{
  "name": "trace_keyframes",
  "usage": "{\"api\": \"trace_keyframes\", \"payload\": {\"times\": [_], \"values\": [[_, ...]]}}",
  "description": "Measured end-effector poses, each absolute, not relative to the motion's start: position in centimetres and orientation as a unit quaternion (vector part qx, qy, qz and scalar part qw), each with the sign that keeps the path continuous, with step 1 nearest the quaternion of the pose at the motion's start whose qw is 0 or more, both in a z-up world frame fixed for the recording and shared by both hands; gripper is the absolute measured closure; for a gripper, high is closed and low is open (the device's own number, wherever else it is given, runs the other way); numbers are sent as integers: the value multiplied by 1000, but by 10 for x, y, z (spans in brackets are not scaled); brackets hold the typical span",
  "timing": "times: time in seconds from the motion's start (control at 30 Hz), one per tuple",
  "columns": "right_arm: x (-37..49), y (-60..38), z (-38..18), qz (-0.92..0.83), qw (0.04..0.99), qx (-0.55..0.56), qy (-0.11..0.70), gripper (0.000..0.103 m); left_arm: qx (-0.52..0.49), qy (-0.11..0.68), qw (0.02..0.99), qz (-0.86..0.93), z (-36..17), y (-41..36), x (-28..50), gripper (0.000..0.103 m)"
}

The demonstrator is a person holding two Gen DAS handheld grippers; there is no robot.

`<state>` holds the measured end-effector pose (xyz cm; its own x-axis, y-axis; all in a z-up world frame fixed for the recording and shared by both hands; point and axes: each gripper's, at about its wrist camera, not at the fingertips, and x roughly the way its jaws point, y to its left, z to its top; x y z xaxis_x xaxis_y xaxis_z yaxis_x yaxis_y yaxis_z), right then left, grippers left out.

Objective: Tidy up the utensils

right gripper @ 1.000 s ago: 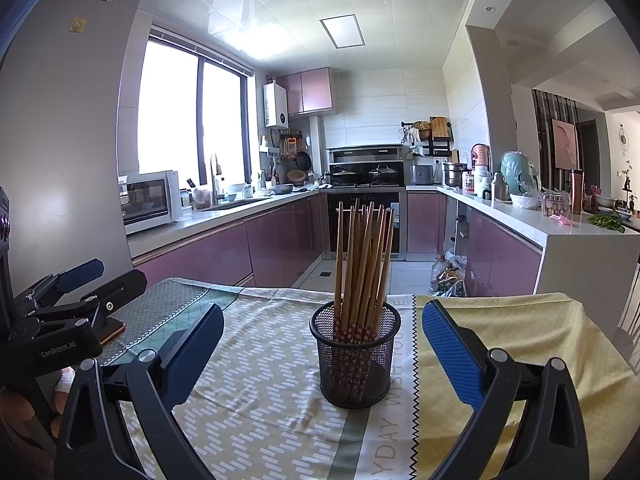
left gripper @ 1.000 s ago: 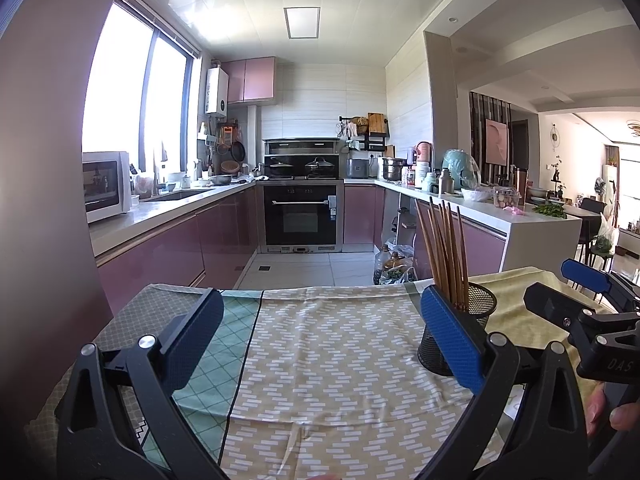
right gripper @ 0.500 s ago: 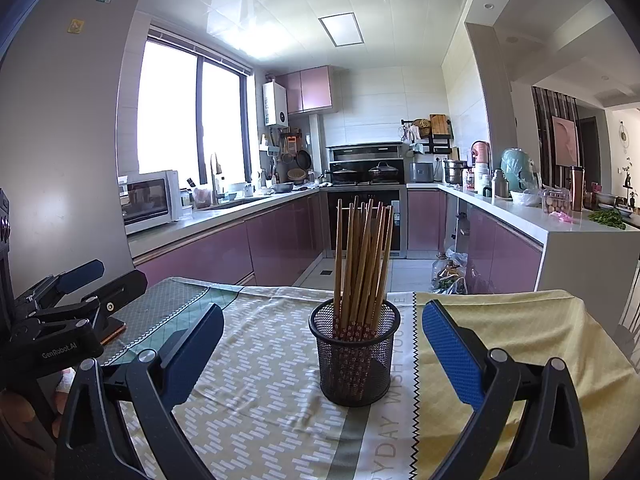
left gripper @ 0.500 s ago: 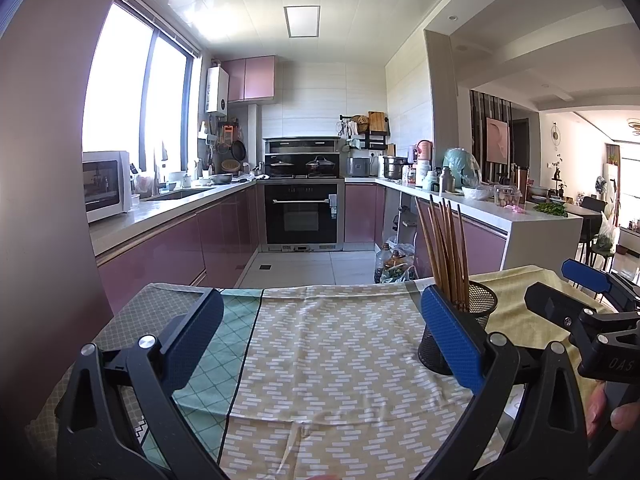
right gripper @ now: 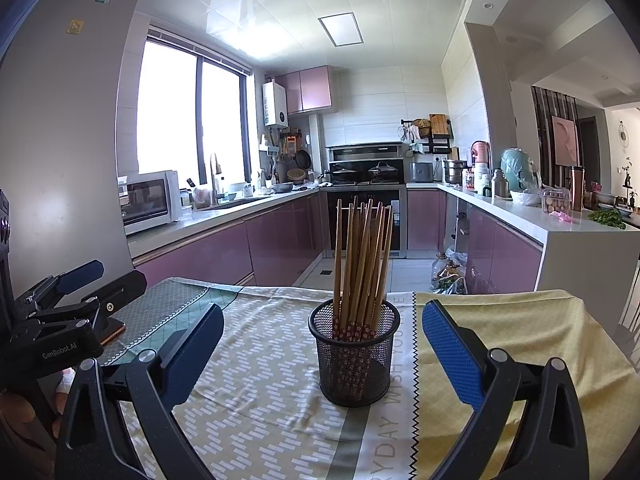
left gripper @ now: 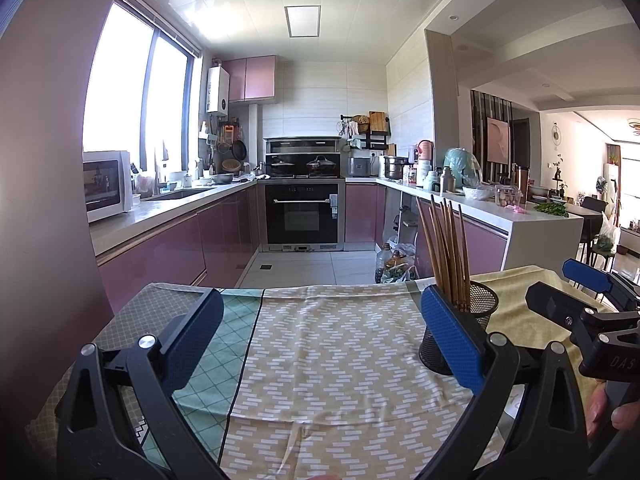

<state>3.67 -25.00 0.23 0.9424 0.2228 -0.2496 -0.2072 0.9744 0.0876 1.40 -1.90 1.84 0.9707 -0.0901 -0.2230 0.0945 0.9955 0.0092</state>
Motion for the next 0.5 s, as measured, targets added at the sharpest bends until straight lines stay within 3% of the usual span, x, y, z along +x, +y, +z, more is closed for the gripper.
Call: {"api": "trace_keyframes", "payload": {"times": [0.5], "values": [[37, -251, 2, 109, 985, 31, 130, 7, 11, 111, 993, -46, 18, -18, 13, 6]]}}
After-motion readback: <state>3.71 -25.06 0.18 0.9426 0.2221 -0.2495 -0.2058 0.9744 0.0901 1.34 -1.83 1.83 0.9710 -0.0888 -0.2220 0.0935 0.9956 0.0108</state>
